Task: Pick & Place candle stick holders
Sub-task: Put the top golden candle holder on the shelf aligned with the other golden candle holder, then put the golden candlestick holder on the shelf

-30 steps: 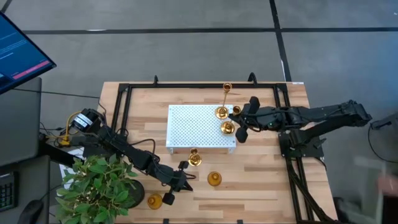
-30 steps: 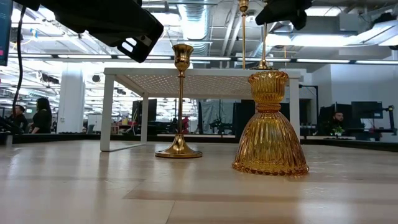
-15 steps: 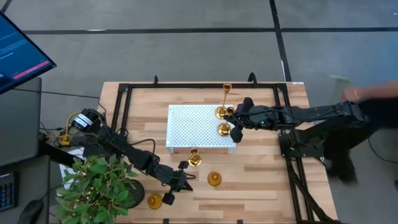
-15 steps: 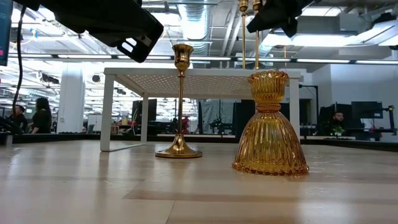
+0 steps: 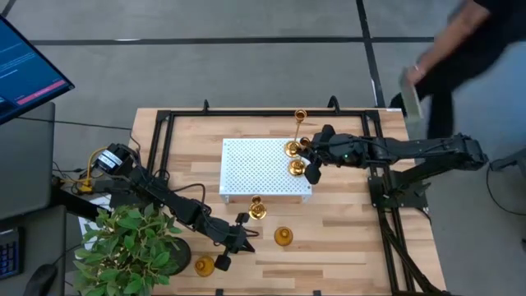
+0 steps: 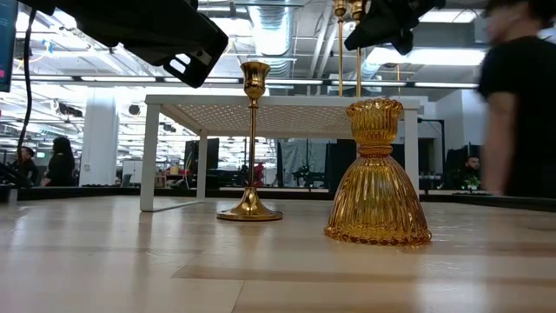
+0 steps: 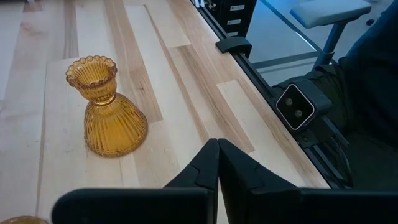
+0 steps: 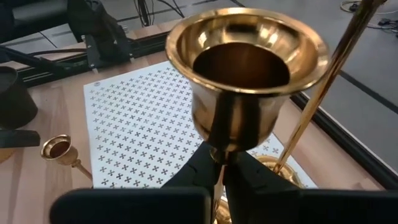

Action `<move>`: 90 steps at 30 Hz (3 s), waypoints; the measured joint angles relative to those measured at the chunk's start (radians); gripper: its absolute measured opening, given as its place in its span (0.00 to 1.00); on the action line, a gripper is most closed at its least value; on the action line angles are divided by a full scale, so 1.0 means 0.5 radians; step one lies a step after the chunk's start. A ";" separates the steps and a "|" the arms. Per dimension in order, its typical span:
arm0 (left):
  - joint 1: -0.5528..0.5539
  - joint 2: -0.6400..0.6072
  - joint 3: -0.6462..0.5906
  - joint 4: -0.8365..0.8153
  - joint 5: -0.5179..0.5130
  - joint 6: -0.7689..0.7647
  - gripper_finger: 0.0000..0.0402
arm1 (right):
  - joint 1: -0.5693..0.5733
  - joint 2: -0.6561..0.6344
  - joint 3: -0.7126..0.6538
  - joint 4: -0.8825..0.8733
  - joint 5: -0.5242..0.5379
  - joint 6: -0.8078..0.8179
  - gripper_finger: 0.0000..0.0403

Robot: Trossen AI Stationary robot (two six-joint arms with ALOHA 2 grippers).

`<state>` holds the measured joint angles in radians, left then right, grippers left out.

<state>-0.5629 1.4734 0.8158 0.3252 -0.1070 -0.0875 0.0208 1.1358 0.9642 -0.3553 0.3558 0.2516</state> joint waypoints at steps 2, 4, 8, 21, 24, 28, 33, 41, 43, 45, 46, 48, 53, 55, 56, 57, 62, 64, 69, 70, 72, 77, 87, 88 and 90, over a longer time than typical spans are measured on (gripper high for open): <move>0.000 0.000 0.000 0.000 0.000 0.000 0.02 | -0.008 0.000 0.000 0.000 -0.019 0.000 0.05; 0.001 0.000 0.000 -0.001 0.000 0.000 0.02 | -0.008 0.001 -0.001 -0.021 -0.030 0.000 0.09; 0.000 0.000 0.000 -0.002 0.000 0.000 0.02 | -0.008 0.004 -0.004 -0.016 -0.029 -0.091 0.17; 0.001 0.000 0.000 -0.005 0.001 -0.015 0.02 | 0.003 -0.267 -0.004 -0.213 -0.033 -0.102 0.27; 0.000 0.000 0.000 -0.008 0.001 -0.015 0.02 | 0.035 -0.368 -0.004 -0.289 -0.031 -0.098 0.27; 0.000 0.000 0.000 -0.020 0.000 -0.017 0.02 | 0.106 -0.470 -0.004 -0.323 -0.031 -0.087 0.26; 0.000 0.000 0.000 -0.028 -0.135 -0.051 0.02 | 0.183 -0.512 -0.003 -0.322 -0.031 -0.084 0.24; -0.029 0.000 0.000 -0.359 -0.703 -0.377 0.01 | 0.236 -0.471 -0.002 -0.343 -0.030 -0.084 0.22; -0.028 0.000 -0.001 -0.468 -0.805 -0.500 0.01 | 0.235 -0.463 -0.003 -0.374 -0.030 -0.084 0.21; -0.024 0.000 -0.001 -0.489 -0.856 -0.576 0.01 | 0.235 -0.466 -0.004 -0.378 -0.030 -0.084 0.20; -0.018 0.000 -0.001 -0.486 -0.860 -0.583 0.01 | 0.235 -0.465 -0.003 -0.373 -0.029 -0.083 0.20; -0.011 0.000 -0.001 -0.484 -0.867 -0.584 0.02 | 0.235 -0.462 -0.003 -0.378 -0.029 -0.083 0.19; 0.033 0.000 -0.001 -0.480 -1.073 -0.641 0.05 | 0.235 -0.462 -0.003 -0.384 -0.030 -0.084 0.17; 0.043 0.000 -0.001 -0.479 -1.119 -0.644 0.08 | 0.235 -0.462 -0.003 -0.382 -0.029 -0.084 0.16; 0.043 0.000 -0.001 -0.479 -1.144 -0.657 0.09 | 0.235 -0.462 -0.003 -0.383 -0.029 -0.086 0.16; 0.042 0.000 -0.001 -0.479 -1.173 -0.676 0.11 | 0.235 -0.462 -0.003 -0.385 -0.029 -0.089 0.16; 0.042 0.000 -0.001 -0.478 -1.255 -0.793 0.21 | 0.235 -0.462 -0.003 -0.415 -0.029 -0.099 0.16; 0.042 0.000 -0.001 -0.478 -1.259 -0.860 0.24 | 0.235 -0.462 -0.003 -0.434 -0.029 -0.099 0.16; 0.034 0.004 -0.001 -0.445 -1.198 -0.971 0.29 | 0.235 -0.462 -0.007 -0.453 -0.029 -0.105 0.16; 0.021 0.004 -0.001 -0.424 -1.198 -0.980 0.28 | 0.235 -0.462 -0.007 -0.461 -0.029 -0.105 0.16; -0.005 0.004 -0.001 -0.393 -1.199 -0.963 0.25 | 0.235 -0.462 -0.007 -0.497 -0.029 -0.104 0.16; -0.121 0.002 0.017 -0.356 -1.273 -0.762 0.11 | 0.235 -0.462 -0.008 -0.569 -0.028 -0.093 0.16; -0.207 -0.041 0.251 -0.364 -1.341 0.152 0.01 | 0.235 -0.462 -0.008 -0.657 -0.029 -0.083 0.16; -0.181 -0.066 0.263 -0.383 -1.313 0.184 0.01 | 0.235 -0.462 -0.008 -0.659 -0.029 -0.083 0.16; -0.140 -0.152 0.269 -0.477 -1.244 0.186 0.01 | 0.242 -0.462 -0.008 -0.681 -0.028 -0.082 0.16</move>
<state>-0.6330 1.3973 0.9504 0.0868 -0.7290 0.0054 0.1416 0.9051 0.9600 -0.6957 0.3416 0.2104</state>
